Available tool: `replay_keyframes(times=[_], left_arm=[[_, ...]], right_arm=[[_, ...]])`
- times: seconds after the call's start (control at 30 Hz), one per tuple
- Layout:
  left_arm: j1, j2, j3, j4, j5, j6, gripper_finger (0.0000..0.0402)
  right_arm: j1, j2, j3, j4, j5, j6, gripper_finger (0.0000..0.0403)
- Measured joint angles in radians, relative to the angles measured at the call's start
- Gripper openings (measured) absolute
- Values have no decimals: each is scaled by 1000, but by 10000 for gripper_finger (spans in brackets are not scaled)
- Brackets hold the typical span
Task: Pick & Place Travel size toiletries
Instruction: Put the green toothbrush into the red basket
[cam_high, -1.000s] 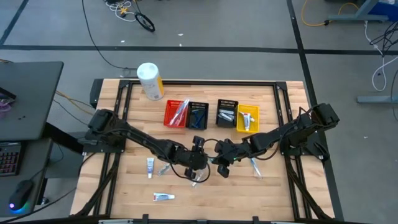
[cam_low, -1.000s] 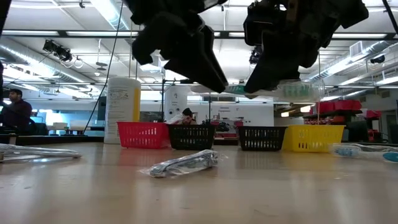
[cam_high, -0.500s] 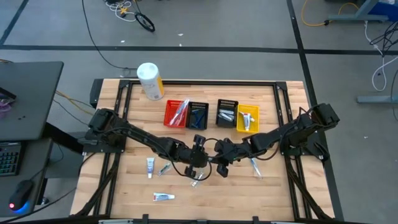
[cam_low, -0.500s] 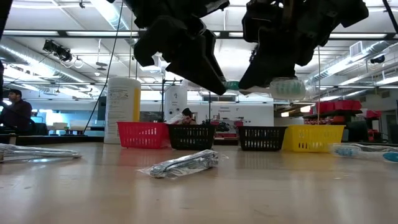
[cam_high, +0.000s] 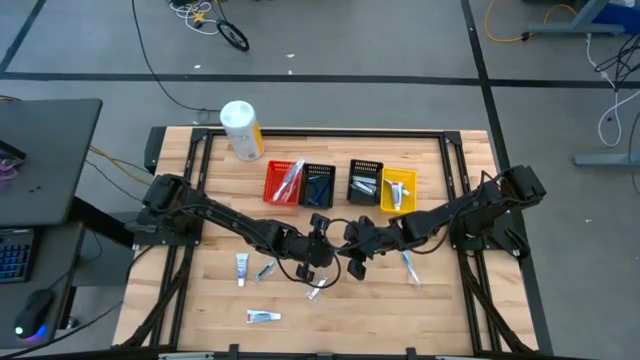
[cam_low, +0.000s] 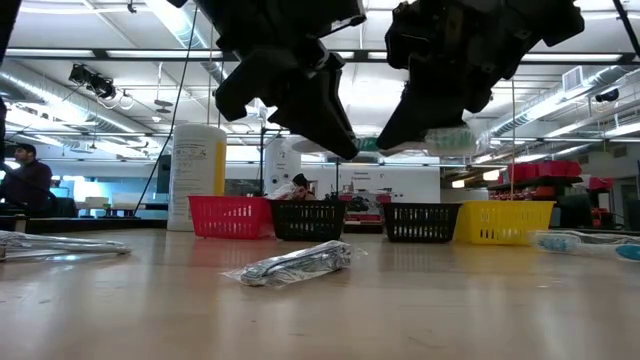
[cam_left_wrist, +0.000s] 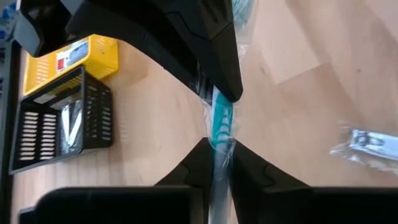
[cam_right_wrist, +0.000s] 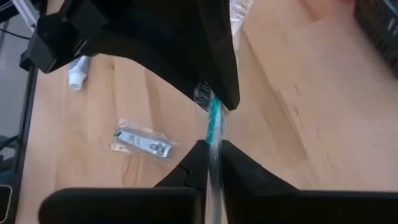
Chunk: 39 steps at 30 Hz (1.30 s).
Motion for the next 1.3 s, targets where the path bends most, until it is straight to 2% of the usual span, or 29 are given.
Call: replay_keyframes(times=[0.63,0.9,1.07,1.3], left_arm=[[3,-2,4,-27,9,2,32],[0,-2,4,-151,28,-84,35],[-3,-2,4,-227,9,-161,32],[-9,-15,4,-391,-44,-287,36]], right_arm=[[-25,1,0,-9,-5,-71,80],[-32,1,-12,-37,5,-73,81],[-40,2,-51,-44,7,-13,81],[-41,2,-80,-35,107,14,81]])
